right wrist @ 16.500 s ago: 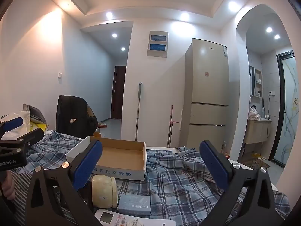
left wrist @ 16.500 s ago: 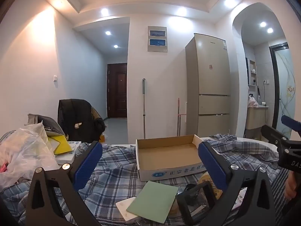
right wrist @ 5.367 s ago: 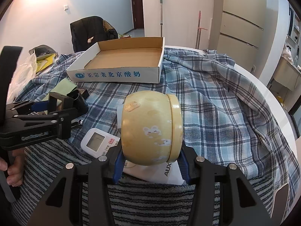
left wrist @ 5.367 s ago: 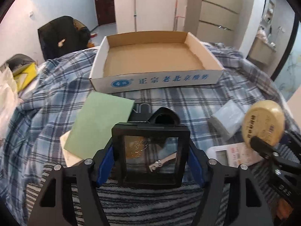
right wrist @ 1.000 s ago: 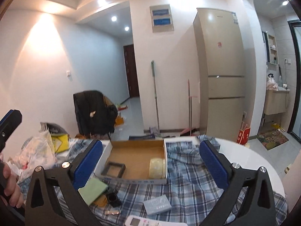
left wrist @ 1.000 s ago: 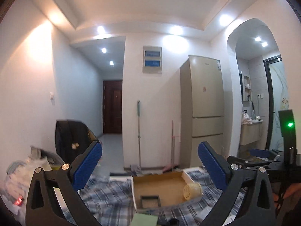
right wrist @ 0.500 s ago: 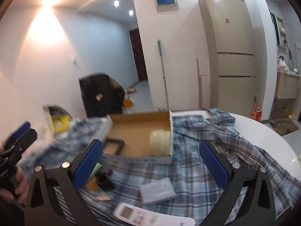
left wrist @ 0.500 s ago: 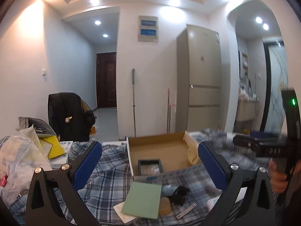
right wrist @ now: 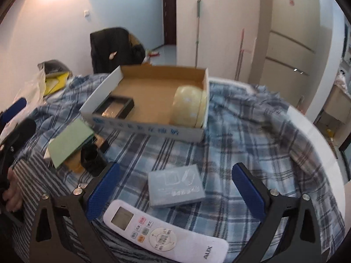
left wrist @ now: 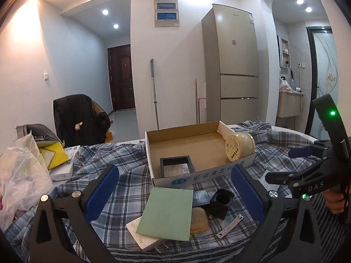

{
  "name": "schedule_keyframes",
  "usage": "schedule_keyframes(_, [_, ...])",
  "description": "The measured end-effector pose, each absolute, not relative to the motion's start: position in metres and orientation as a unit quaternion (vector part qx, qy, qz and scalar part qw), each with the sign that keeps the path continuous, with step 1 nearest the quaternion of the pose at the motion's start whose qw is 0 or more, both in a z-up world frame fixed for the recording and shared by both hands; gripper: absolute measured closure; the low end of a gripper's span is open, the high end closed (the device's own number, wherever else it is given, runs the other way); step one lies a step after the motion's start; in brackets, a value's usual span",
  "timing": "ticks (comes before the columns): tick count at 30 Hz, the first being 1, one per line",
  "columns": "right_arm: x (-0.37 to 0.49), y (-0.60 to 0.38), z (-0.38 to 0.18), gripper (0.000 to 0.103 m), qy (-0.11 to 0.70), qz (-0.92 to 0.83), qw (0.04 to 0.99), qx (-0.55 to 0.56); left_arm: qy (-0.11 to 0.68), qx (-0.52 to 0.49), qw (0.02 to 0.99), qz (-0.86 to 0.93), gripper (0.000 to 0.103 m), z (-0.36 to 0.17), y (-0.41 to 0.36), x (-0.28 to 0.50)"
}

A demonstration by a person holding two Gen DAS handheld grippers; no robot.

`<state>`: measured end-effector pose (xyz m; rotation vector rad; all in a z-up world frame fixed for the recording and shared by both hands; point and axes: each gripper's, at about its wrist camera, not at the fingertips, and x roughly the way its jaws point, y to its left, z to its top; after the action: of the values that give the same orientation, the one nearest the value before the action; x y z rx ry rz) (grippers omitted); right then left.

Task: Organize rigid objects
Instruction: 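Lower the right gripper onto the grey-blue packaged box and close it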

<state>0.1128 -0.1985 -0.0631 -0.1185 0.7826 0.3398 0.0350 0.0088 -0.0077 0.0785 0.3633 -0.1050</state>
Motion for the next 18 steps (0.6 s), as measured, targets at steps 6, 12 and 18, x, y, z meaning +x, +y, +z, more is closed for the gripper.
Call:
schedule_keyframes(6, [0.117,-0.195,-0.070,0.015,0.400,0.188,0.895,-0.061,0.185,0.030,0.981,-0.053,0.000,-0.008,0.013,0.037])
schedule_keyframes(12, [0.124,-0.193,-0.080,0.025,0.429,0.200,0.879,-0.055,0.202,0.012,0.978,-0.040,0.000,-0.010,0.021,0.045])
schedule_keyframes(18, [0.136,-0.190,-0.093,0.032,0.462,0.172,0.867,-0.076,0.219,-0.004,0.975,-0.034,0.000,-0.013,0.028,0.051])
